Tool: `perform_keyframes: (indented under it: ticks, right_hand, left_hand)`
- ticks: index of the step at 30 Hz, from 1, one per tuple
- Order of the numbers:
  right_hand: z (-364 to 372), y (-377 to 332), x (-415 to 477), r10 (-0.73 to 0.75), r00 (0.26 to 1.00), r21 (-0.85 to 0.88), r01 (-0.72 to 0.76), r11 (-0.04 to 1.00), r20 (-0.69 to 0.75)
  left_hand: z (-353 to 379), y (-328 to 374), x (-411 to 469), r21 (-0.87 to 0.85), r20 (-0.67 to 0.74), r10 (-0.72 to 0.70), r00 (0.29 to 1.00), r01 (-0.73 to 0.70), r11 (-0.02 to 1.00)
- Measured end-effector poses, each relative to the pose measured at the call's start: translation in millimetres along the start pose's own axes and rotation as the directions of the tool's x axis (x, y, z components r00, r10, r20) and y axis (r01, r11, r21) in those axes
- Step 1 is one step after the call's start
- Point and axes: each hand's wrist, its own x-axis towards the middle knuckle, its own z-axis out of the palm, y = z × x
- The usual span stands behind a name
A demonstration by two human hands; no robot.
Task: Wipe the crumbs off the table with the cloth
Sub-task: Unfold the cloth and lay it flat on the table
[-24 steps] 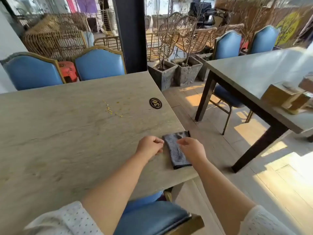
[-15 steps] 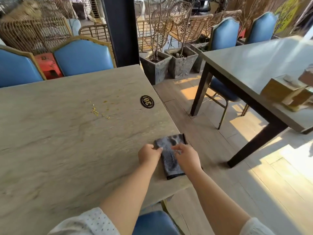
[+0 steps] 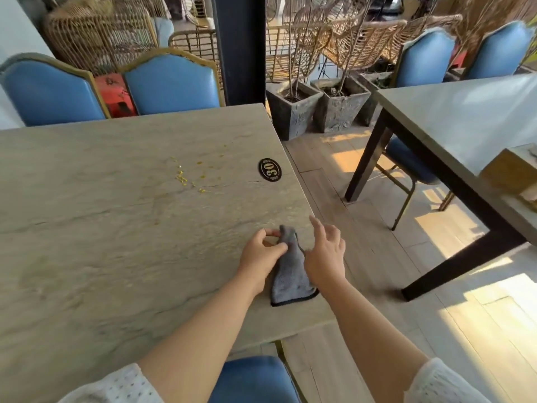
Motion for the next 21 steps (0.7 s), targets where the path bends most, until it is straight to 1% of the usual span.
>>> perform_keyframes:
  ticks: [3,6,9,10,13,15,17,19,20,21]
  right_hand:
    - [6,-19,-2,-0.111,0.988,-0.014,0.113,0.993,0.106]
    - [18,-44,-10,-0.262,0.954,0.095,0.25,0.964,0.147]
    - [32,-76,-22,-0.401,0.895,0.186,0.367,0.911,0.197]
    - [37,-89,-26,-0.42,0.882,0.223,0.375,0.9,0.214]
    - [53,-127,-43,-0.402,0.874,0.279,0.328,0.903,0.272]
    - [66,-153,-55,-0.41,0.858,0.319,0.312,0.895,0.31]
    - [80,-174,-67,-0.431,0.849,0.332,0.329,0.884,0.304]
    - [98,-195,-80,-0.432,0.857,0.336,0.334,0.88,0.281]
    - [108,-203,-87,-0.416,0.868,0.335,0.32,0.886,0.271]
    - [117,-211,-94,-0.386,0.885,0.328,0.294,0.898,0.262]
  left_hand:
    - [-34,7,-17,-0.02,0.031,0.091,0.995,-0.09,0.996]
    - [-75,9,-32,-0.058,0.016,0.165,0.986,-0.164,0.985]
    - [-120,7,-46,-0.016,-0.036,0.266,0.963,-0.266,0.964]
    - [-136,5,-48,0.027,-0.063,0.305,0.95,-0.304,0.952]
    - [-184,-7,-54,0.224,-0.119,0.408,0.905,-0.376,0.899]
    - [-216,-17,-61,0.284,-0.151,0.419,0.895,-0.367,0.886]
    - [-242,-24,-68,0.285,-0.229,0.392,0.891,-0.324,0.902]
    - [-273,-33,-71,0.213,-0.276,0.365,0.889,-0.314,0.925]
    - [-288,-37,-73,0.179,-0.251,0.353,0.901,-0.315,0.932]
    - [-302,-42,-74,0.158,-0.191,0.343,0.92,-0.317,0.935]
